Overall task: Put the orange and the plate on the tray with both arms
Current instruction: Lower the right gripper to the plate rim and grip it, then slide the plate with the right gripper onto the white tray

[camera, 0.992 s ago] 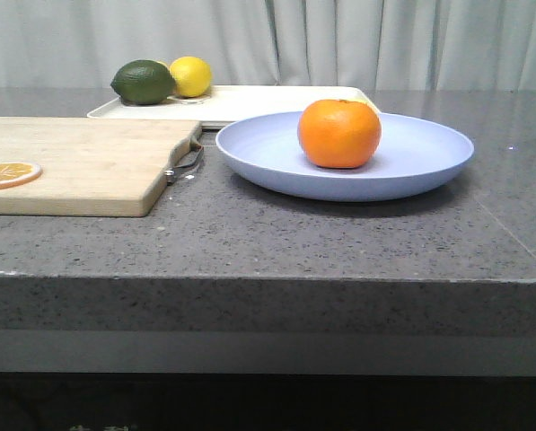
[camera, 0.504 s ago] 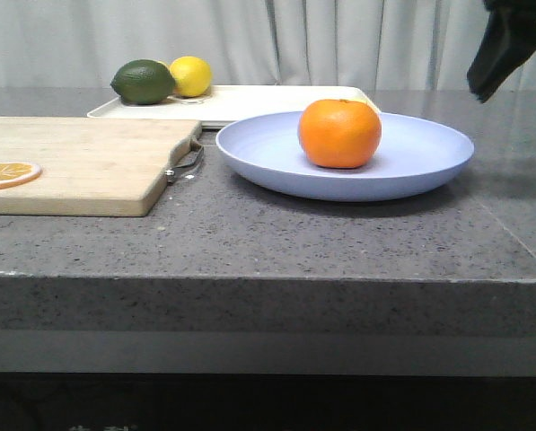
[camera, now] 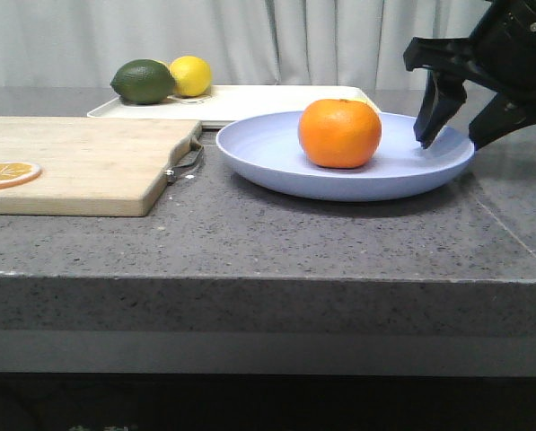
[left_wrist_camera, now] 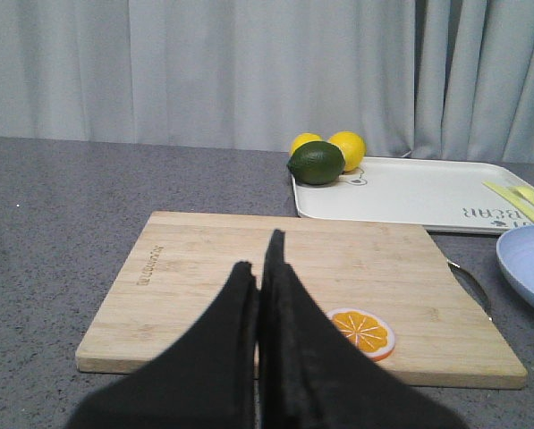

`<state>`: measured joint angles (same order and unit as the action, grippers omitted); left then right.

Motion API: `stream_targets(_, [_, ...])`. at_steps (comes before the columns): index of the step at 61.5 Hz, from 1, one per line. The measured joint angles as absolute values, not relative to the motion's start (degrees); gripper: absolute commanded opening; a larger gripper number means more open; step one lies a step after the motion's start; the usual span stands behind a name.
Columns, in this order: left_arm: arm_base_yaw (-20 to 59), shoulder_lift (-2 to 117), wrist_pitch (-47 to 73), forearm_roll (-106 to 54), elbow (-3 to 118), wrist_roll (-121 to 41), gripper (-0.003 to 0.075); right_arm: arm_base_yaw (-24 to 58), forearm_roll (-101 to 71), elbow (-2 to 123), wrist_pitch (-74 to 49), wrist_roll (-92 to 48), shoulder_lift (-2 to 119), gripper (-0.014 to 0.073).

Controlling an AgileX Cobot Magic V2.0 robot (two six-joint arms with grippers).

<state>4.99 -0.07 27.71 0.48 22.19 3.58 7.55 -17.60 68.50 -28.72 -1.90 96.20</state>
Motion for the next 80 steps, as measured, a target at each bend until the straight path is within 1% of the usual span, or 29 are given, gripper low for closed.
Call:
stream_targets(8, [4.99, -0.07, 27.71, 0.48, 22.19, 3.58, -0.0018, 7.65, -18.22, 68.5, -28.87, -1.9, 96.51, 0.0105])
stream_targets(14, [4.99, -0.07, 27.71, 0.48, 22.19, 3.58, -0.0018, 7.65, -18.62, 68.62, -28.87, -1.9, 96.51, 0.0005])
stream_targets(19, [4.99, -0.07, 27.6, 0.48, 22.19, 3.58, -0.0018, 7.65, -19.08, 68.88, -29.03, -1.77, 96.51, -0.0039])
stream_targets(23, [4.99, -0.07, 27.52, 0.48, 22.19, 3.58, -0.0018, 7.65, -19.19, 69.62, -29.93, -1.63, 96.51, -0.0052])
stream_targets(33, [4.99, -0.07, 27.52, 0.48, 22.19, 3.58, -0.0018, 7.26, -20.68, 73.3, -33.93, -1.74, 96.59, -0.005])
stream_targets(44, [4.99, -0.07, 27.52, 0.48, 22.19, 3.58, -0.0018, 6.75, -21.6, 80.61, -38.37, -1.95, 98.11, -0.005])
stream_targets(54, [4.99, -0.07, 27.52, 0.48, 22.19, 3.58, -0.0018, 6.62, -22.96, 89.94, -42.85, -2.02, 101.78, -0.005])
stream_targets(65, [4.99, -0.07, 27.52, 0.38, 22.19, 3.68, -0.0018, 6.62, -27.24, 102.92, -47.24, -2.07, 110.32, -0.005])
stream_targets(74, [4.99, -0.07, 27.52, 0.38, 22.19, 3.68, -0.0018, 6.62, -31.33, 116.55, -49.51, -1.43, 120.24, -0.005])
stream_targets(80, [4.99, -0.07, 27.52, 0.38, 22.19, 3.68, -0.0018, 6.62, -32.32, 128.13, -50.96, 0.55, 128.36, -0.005])
